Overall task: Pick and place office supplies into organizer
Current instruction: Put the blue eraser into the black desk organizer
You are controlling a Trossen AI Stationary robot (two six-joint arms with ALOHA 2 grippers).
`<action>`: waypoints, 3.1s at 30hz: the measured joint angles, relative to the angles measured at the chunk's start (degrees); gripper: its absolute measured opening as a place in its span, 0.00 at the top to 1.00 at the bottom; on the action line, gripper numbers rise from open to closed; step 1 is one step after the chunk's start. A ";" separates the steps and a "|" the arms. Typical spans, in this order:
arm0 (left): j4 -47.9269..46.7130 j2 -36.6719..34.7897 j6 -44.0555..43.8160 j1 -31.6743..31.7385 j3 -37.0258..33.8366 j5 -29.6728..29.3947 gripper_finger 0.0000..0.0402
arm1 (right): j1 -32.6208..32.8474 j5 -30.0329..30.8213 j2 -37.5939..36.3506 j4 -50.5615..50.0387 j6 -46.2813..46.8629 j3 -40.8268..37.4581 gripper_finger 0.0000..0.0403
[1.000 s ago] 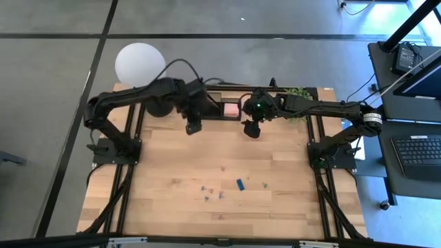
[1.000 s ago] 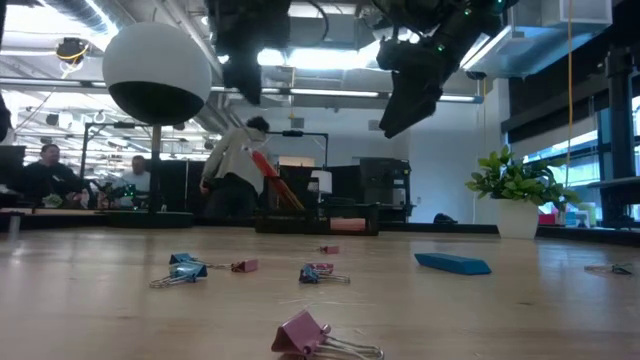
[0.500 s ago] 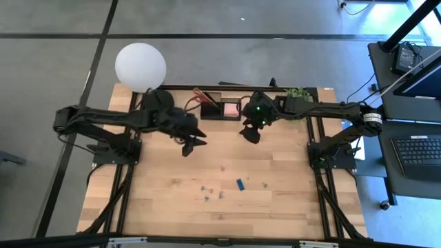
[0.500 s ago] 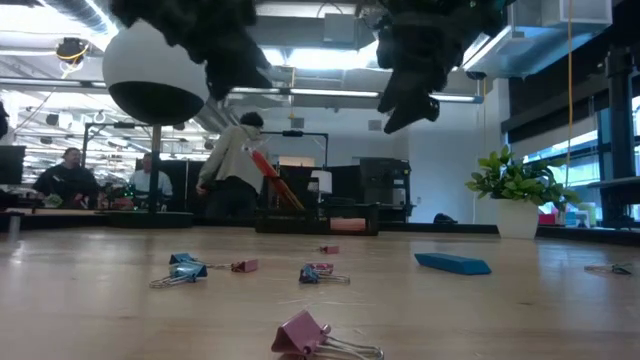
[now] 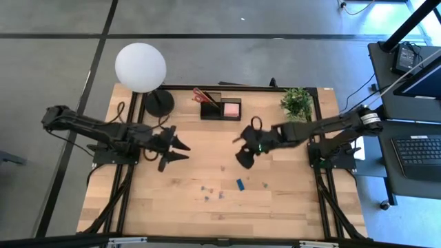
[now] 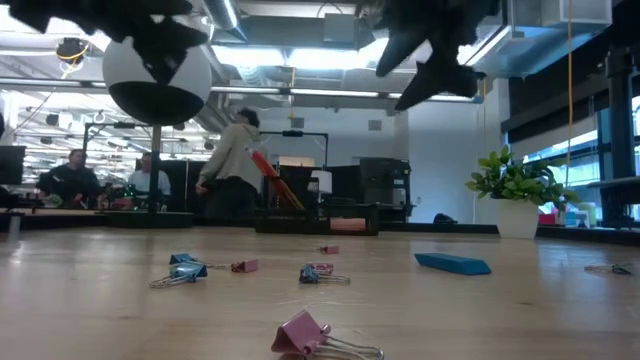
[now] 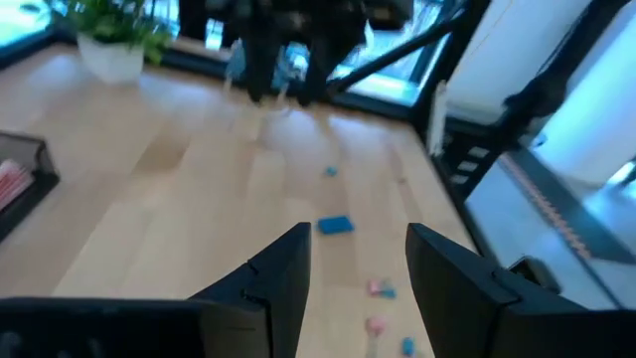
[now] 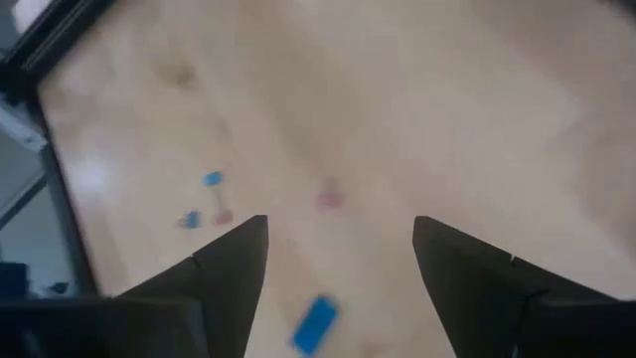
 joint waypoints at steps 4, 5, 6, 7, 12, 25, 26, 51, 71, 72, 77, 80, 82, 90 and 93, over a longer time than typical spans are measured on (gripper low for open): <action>3.63 -3.59 0.00 -2.33 -4.29 -1.26 0.60 | 5.15 2.01 4.93 -1.07 5.11 5.35 0.37; 4.35 -3.89 -0.01 -2.60 -5.01 -1.39 0.60 | 5.95 2.17 6.63 -2.78 6.06 7.36 0.37; 4.70 -4.10 -0.10 -2.85 -5.50 -1.61 0.60 | 6.56 2.19 8.56 -4.97 7.04 9.48 0.37; 4.41 -4.55 -0.44 -2.94 -6.10 -1.74 0.60 | 7.01 2.20 10.77 -7.48 8.71 11.90 0.37; 5.67 -4.61 -1.74 -3.18 -7.97 -2.51 0.60 | 7.49 1.30 20.33 -26.55 18.21 22.21 0.37; 5.47 -4.45 -2.54 -3.15 -8.59 -1.57 0.60 | 10.52 -3.72 30.46 -24.92 21.27 24.80 0.37; 5.39 -4.45 -2.54 -3.15 -8.59 -1.57 0.60 | 10.72 -2.97 30.54 -25.08 21.29 24.80 0.37; 5.11 -4.45 -2.53 -3.15 -8.59 -1.59 0.60 | 12.10 -8.44 39.17 -22.26 25.65 24.98 0.37; 5.14 -4.45 -2.48 -3.15 -8.59 -1.70 0.60 | 12.21 -7.40 39.89 -22.96 25.57 24.89 0.78; 5.14 -4.45 -2.41 -3.15 -8.59 -1.72 0.60 | 12.21 -7.32 39.86 -22.99 25.57 24.89 0.79; 5.15 -4.45 -2.49 -3.15 -8.59 -1.85 0.60 | 12.21 -6.42 39.89 -23.20 25.51 24.86 0.84; 5.22 -4.45 -2.49 -3.15 -8.59 -1.85 0.60 | 12.23 -6.25 39.86 -23.40 25.51 24.86 0.83; 5.22 -4.45 -2.49 -3.15 -8.59 -1.84 0.60 | 12.23 -6.25 39.37 -23.59 25.49 24.84 0.83; 5.23 -4.45 -2.51 -3.14 -8.57 -1.81 0.60 | 11.55 -4.98 34.07 -27.01 23.67 24.54 0.83; 5.23 -4.45 -2.50 -3.15 -8.57 -1.73 0.60 | 10.18 -2.97 31.62 -29.34 21.68 24.58 0.83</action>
